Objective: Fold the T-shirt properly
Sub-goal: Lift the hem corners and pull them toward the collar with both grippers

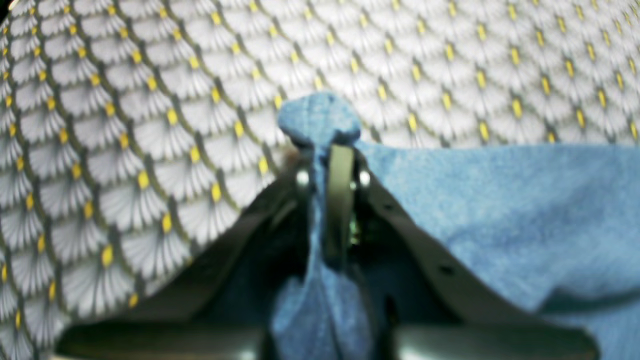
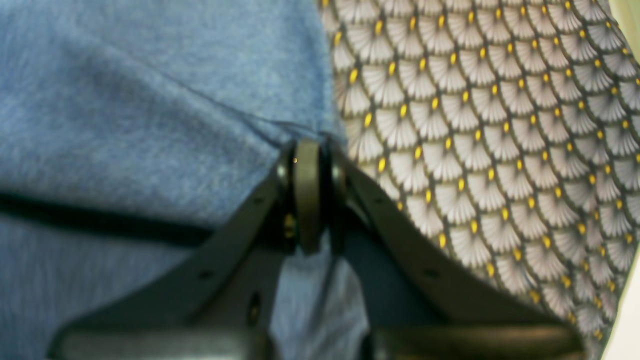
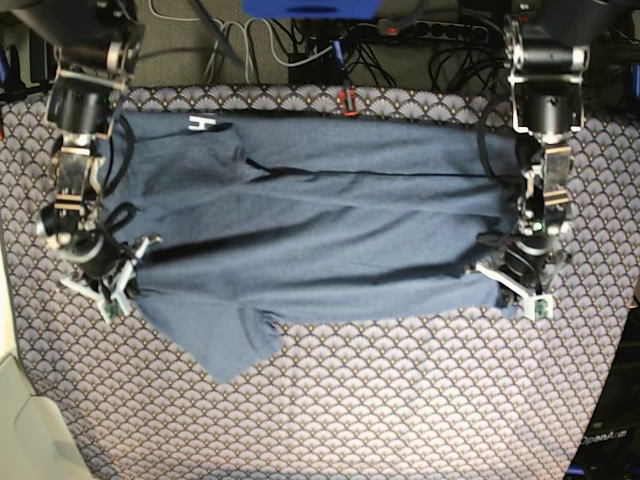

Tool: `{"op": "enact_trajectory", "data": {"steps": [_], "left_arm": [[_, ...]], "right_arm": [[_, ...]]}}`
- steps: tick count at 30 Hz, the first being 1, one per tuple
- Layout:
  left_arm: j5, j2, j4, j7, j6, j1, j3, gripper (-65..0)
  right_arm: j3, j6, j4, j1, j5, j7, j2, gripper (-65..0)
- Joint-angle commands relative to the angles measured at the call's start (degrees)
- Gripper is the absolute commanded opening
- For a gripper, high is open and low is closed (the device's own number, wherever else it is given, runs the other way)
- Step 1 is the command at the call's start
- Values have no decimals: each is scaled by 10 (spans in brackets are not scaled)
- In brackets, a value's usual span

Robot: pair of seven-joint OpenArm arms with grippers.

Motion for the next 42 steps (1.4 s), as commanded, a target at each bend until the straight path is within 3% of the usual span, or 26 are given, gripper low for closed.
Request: {"op": "enact_trajectory", "data": {"steps": [1,11,19,30,42], "left_arm": [[-2,-8,33,-7,0,-8,-4,-638],[-1,9,142,82,-5,54,-122,-638],[-1,9,210,116,-5,102,-123,-638],[-1,9,306,168,-5,171,-123,-638],[-1,7,342,167,-5,227,-124,-637]], "right_arm": [[2,-1,30,3,8,14,8,-650],[2,-1,190,-126,120,-44,29,-650],[44,22,273,-216,148,-43,26,-650],[84,22,331,-286,162,-42,13,-650],[84,22,354,-357,187,-41,17,-650]]}}
